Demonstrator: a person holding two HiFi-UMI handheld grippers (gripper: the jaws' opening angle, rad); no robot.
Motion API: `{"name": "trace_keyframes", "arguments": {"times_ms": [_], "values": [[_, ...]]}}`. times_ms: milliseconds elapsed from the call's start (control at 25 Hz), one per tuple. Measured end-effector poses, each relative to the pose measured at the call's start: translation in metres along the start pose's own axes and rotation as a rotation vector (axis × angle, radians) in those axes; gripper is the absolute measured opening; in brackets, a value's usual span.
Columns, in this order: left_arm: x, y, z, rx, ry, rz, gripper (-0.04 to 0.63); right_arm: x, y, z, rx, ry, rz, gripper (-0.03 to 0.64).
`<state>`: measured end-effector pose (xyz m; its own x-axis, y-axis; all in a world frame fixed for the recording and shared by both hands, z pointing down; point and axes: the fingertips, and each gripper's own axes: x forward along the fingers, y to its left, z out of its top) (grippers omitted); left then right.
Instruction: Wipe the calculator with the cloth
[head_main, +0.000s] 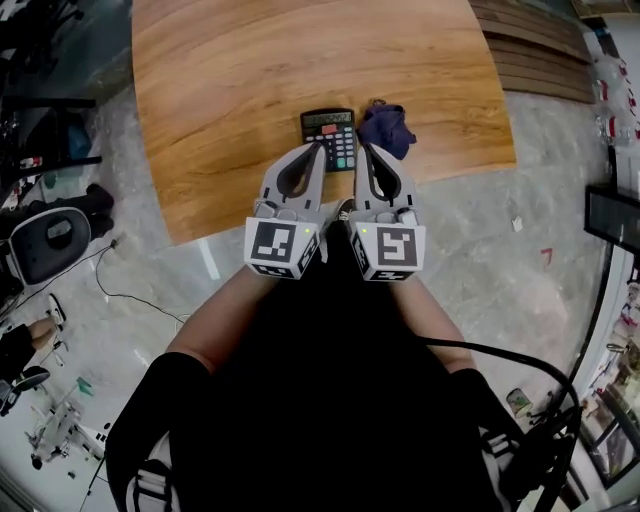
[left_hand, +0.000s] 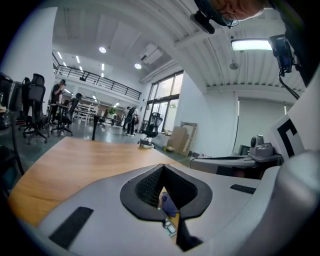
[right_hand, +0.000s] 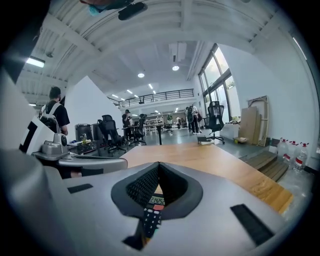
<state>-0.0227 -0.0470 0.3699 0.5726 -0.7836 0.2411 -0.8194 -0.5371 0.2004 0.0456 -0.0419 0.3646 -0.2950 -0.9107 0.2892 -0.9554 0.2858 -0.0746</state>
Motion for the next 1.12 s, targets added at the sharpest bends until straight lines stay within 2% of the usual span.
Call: {"name": "trace_keyframes", "arguments": {"times_ms": [240,480,760,960,1120], "values": [[0.023,-0.003,-0.010,-0.015,0.014,0.072,0.006,0.015,-0.020,-0.011,0.008,0.013,0.067,0.015],[0.027,-0.004,-0.011,0.006,0.027,0.104,0.006,0.025,-0.024,-0.015,0.011,0.022,0.103,0.015],[0.044,0.018,-0.037,-0.016,0.107,0.057,0.006,0.046,-0.021,-0.036,0.018,0.085,0.053,0.014],[0.061,0.039,-0.067,-0.064,0.169,0.019,0.006,0.069,-0.023,-0.071,0.023,0.152,0.025,0.015],[0.069,0.052,-0.097,-0.069,0.224,0.001,0.006,0.084,-0.025,-0.103,0.014,0.215,0.004,0.015]]}}
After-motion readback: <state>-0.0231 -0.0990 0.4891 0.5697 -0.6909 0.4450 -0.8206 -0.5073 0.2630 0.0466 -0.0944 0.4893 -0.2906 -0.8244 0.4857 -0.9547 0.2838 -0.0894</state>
